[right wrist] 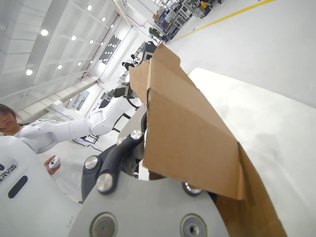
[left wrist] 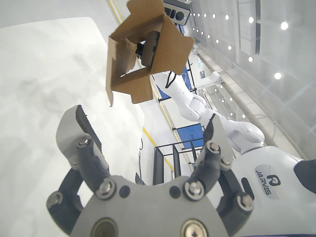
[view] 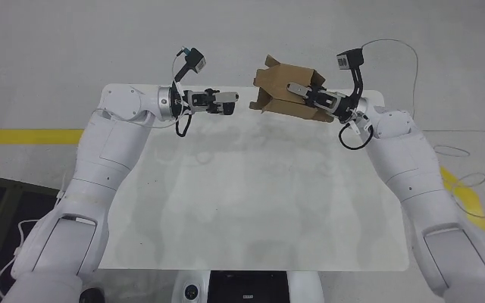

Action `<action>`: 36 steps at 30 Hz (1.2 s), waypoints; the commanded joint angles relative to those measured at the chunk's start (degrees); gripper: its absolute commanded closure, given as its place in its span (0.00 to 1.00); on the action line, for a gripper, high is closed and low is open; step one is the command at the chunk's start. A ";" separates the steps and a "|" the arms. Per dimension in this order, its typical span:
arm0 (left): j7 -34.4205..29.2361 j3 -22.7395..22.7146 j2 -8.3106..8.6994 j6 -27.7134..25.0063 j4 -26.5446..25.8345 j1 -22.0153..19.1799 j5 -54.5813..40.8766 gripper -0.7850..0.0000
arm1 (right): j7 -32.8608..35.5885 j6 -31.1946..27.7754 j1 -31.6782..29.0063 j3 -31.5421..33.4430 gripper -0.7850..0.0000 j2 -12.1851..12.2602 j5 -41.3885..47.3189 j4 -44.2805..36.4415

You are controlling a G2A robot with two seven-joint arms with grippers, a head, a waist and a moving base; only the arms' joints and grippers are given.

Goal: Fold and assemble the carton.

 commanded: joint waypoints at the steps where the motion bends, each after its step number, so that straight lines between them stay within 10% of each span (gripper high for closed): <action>1: 0.35 -0.29 0.18 1.38 0.42 0.25 0.34 0.00 | 0.89 0.96 -0.62 0.09 1.00 0.15 1.21 -1.71; 36: 0.50 2.86 -0.50 2.33 1.17 -1.16 3.29 0.00 | 4.74 4.81 -3.58 -1.97 1.00 -0.61 8.28 -13.43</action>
